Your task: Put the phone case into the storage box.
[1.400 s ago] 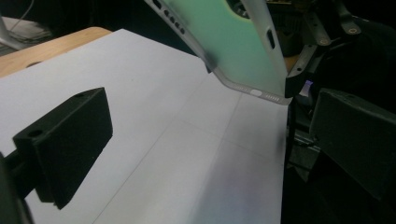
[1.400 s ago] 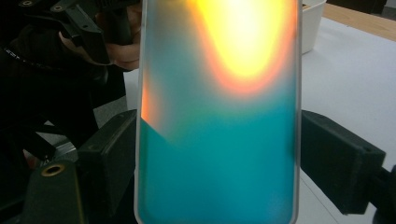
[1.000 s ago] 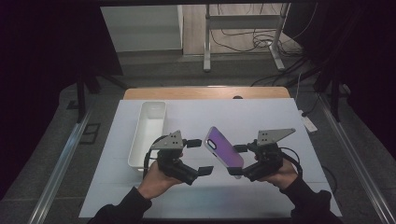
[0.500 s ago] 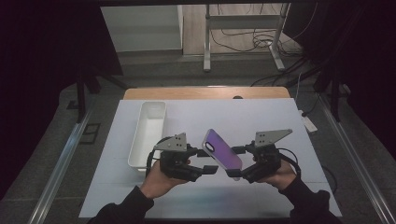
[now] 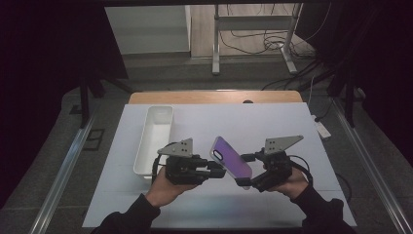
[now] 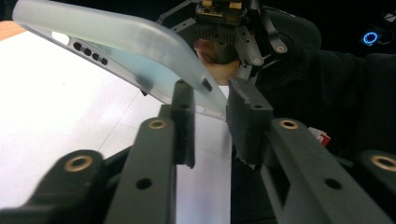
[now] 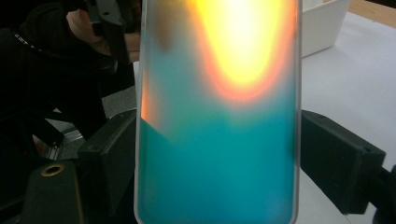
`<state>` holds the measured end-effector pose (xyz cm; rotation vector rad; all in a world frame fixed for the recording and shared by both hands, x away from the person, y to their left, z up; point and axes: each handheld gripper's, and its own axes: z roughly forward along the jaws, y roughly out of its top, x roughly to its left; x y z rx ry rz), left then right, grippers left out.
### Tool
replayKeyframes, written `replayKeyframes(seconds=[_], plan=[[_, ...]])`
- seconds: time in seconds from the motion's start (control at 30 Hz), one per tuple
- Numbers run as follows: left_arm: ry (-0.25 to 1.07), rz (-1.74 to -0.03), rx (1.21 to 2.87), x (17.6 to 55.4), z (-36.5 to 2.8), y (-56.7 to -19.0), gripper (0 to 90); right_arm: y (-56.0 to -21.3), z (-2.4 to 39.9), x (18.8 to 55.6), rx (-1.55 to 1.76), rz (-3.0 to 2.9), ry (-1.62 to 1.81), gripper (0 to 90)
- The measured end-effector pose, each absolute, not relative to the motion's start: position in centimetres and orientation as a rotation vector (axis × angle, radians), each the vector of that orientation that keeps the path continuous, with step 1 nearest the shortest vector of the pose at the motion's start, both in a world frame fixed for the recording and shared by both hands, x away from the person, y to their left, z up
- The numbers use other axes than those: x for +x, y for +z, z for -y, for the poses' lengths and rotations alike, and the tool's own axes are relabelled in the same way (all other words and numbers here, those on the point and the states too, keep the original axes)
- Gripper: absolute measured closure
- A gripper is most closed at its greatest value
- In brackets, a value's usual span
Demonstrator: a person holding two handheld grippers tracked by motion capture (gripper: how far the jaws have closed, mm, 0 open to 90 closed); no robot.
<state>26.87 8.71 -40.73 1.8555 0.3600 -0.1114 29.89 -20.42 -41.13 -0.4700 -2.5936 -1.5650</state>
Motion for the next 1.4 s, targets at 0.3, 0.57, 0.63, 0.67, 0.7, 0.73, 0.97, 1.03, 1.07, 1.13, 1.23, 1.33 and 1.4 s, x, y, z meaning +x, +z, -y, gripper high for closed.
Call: replayKeyframes(seconds=[0.3,0.57,0.63,0.67,0.7,0.73,0.97,1.03,1.07,1.13,1.23,1.33,1.4], plan=[[-0.191,-0.351,1.828,27.38,-9.02,-41.2,81.9,-41.26,20.23,29.8,-0.449,2.593,-1.555,17.0],[-0.273,-0.31,1.803,27.69,-9.11,-41.48,86.9,-41.44,20.1,29.76,-0.413,2.593,-1.556,16.8],[-0.282,-0.29,1.803,27.72,-9.13,-41.52,87.8,-41.5,20.09,29.82,-0.396,2.576,-1.552,16.7],[-0.284,-0.285,1.802,27.74,-9.14,-41.55,88.0,-41.55,20.08,29.84,-0.386,2.57,-1.55,16.7],[-0.289,-0.281,1.8,27.77,-9.14,-41.58,88.2,-41.58,20.08,29.85,-0.38,2.569,-1.553,16.6],[-0.288,-0.28,1.802,27.78,-9.14,-41.58,88.3,-41.62,20.09,29.87,-0.374,2.566,-1.555,16.6],[-0.28,-0.26,1.795,27.66,-9.15,-41.45,88.7,-41.79,20.09,30.06,-0.352,2.532,-1.563,15.8],[-0.277,-0.26,1.796,27.61,-9.19,-41.39,89.0,-41.78,20.05,30.04,-0.366,2.551,-1.566,12.4],[-0.273,-0.261,1.794,27.59,-9.22,-41.38,89.0,-41.81,20.02,30.07,-0.371,2.563,-1.561,11.2],[-0.257,-0.26,1.801,27.61,-9.28,-41.29,89.0,-41.96,19.9,30.06,-0.382,2.587,-1.54,7.9],[-0.248,-0.276,1.799,27.55,-9.36,-41.21,89.0,-42.05,19.74,29.91,-0.369,2.633,-1.523,5.2],[-0.227,-0.292,1.814,27.55,-9.4,-41.16,89.0,-42.09,19.71,29.84,-0.363,2.638,-1.519,4.7],[-0.213,-0.31,1.831,27.55,-9.4,-41.18,89.0,-42.11,19.72,29.8,-0.36,2.644,-1.52,4.6]])
